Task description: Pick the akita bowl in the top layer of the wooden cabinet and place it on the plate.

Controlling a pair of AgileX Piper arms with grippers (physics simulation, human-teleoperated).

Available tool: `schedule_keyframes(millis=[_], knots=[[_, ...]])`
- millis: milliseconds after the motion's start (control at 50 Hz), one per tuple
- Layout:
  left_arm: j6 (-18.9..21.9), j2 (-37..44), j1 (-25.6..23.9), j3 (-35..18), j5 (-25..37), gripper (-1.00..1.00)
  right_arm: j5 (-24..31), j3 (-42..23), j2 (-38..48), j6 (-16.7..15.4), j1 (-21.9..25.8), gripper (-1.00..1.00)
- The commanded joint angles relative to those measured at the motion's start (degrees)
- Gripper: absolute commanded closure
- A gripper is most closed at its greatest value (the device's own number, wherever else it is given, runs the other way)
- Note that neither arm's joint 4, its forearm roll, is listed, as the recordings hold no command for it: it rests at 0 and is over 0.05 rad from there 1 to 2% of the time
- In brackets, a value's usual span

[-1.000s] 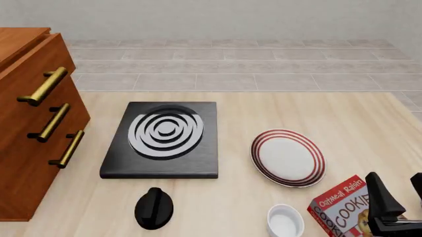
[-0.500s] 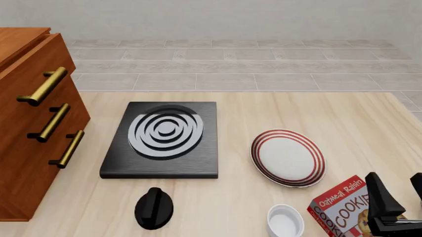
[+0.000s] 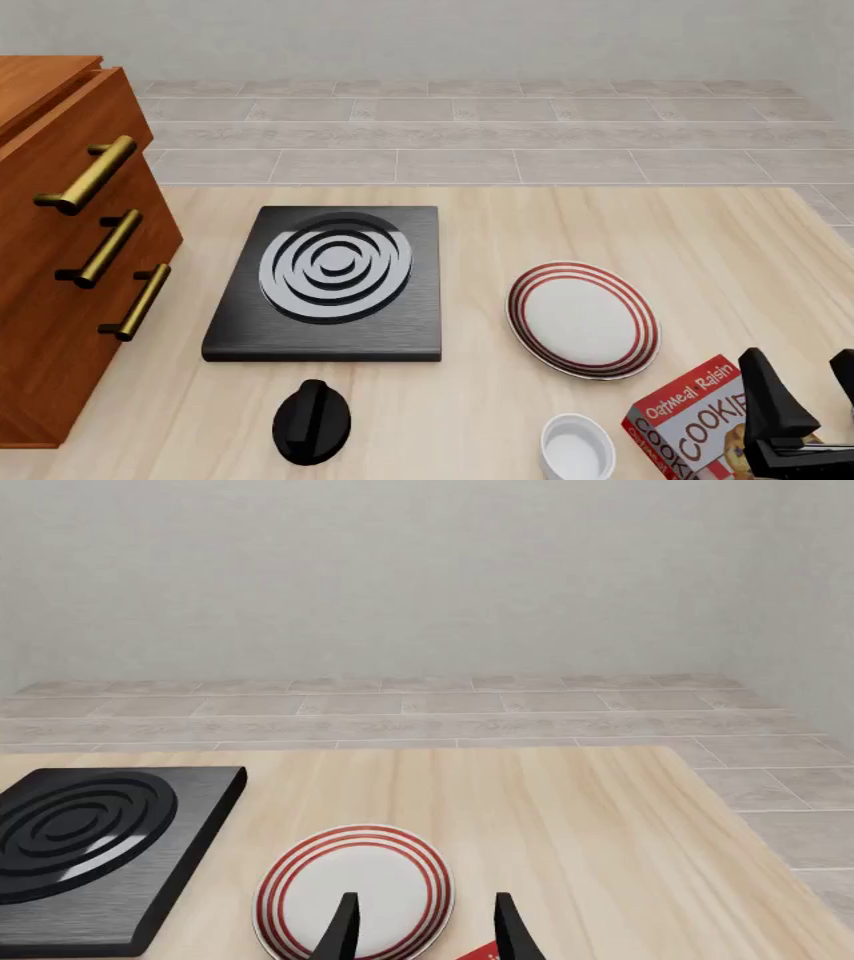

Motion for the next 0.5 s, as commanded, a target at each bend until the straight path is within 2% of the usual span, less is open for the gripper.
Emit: schedule_keyframes(millis=[20, 500], knots=[[0.5, -0.3, 0.8, 2.6, -1.4, -1.00, 0.0, 0.0, 0.0, 0.0, 0.0, -1.00], [0.9, -1.0, 1.5, 7.3, -3.7, -1.00, 0.2, 0.0, -0.1, 0.0, 0.0, -1.00]])
